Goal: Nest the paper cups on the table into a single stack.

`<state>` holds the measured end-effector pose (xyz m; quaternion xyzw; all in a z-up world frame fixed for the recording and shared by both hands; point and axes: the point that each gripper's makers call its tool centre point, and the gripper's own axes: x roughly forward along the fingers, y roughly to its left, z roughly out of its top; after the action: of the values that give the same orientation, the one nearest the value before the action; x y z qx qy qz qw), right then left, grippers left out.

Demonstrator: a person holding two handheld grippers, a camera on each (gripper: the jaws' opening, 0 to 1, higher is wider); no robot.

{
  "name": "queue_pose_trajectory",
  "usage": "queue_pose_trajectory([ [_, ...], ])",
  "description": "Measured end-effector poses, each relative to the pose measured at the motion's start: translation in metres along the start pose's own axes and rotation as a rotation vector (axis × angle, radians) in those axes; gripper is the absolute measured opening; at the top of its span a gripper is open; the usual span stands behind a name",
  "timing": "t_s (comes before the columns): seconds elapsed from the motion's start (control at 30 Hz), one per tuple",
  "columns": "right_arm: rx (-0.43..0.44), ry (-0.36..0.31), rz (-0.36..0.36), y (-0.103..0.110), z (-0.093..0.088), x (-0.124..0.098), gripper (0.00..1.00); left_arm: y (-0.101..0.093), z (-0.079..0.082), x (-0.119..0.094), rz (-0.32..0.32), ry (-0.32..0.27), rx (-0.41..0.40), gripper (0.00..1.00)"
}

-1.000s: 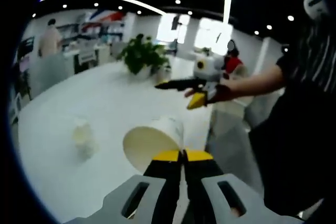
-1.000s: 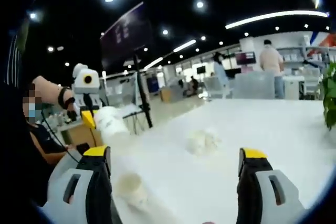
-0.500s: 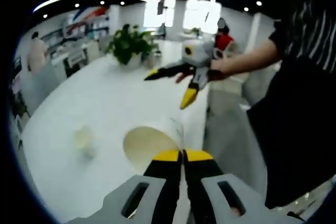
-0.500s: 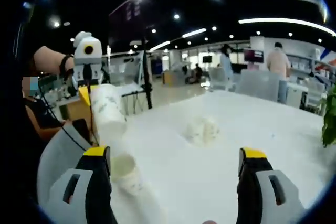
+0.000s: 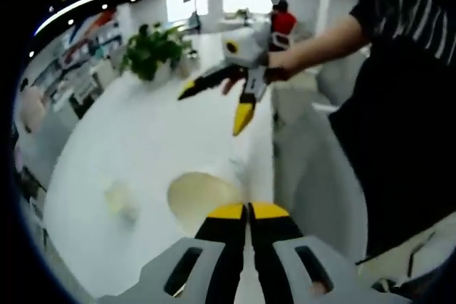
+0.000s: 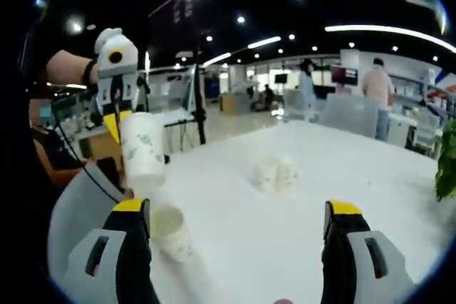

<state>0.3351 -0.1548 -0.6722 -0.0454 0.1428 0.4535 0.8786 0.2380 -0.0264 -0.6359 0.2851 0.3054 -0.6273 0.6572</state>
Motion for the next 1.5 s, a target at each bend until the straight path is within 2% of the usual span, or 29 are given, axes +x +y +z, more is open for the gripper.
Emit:
queue_pose_trajectory([
  [0.17, 0.006, 0.003, -0.007, -0.001, -0.004, -0.002, 1.00, 0.002, -0.004, 0.004, -0.003, 0.061, 0.071, 0.00],
  [0.3, 0.020, 0.003, -0.012, -0.001, -0.006, -0.005, 1.00, 0.001, -0.012, 0.014, -0.028, 0.145, 0.176, 0.00],
  [0.4, 0.025, 0.001, -0.031, -0.005, -0.010, -0.008, 1.00, -0.002, -0.015, 0.021, -0.048, 0.181, 0.225, 0.00],
  [0.43, 0.029, 0.002, -0.034, -0.005, -0.010, -0.008, 1.00, -0.003, -0.017, 0.024, -0.052, 0.195, 0.297, 0.00],
  [0.5, 0.033, 0.000, -0.039, -0.005, -0.014, -0.009, 1.00, -0.003, -0.022, 0.029, -0.057, 0.217, 0.346, 0.00],
  [0.6, 0.035, 0.006, -0.038, -0.002, -0.016, -0.008, 1.00, -0.004, -0.025, 0.035, -0.062, 0.229, 0.335, 0.00],
  [1.1, 0.039, 0.011, -0.044, 0.001, -0.021, -0.008, 1.00, -0.002, -0.044, 0.053, -0.080, 0.331, 0.460, 0.00],
  [1.3, 0.051, 0.021, -0.042, 0.003, -0.025, -0.009, 1.00, -0.004, -0.047, 0.062, -0.096, 0.355, 0.465, 0.00],
  [1.5, 0.057, 0.025, -0.040, 0.003, -0.028, -0.009, 1.00, 0.000, -0.044, 0.071, -0.088, 0.368, 0.457, 0.00],
])
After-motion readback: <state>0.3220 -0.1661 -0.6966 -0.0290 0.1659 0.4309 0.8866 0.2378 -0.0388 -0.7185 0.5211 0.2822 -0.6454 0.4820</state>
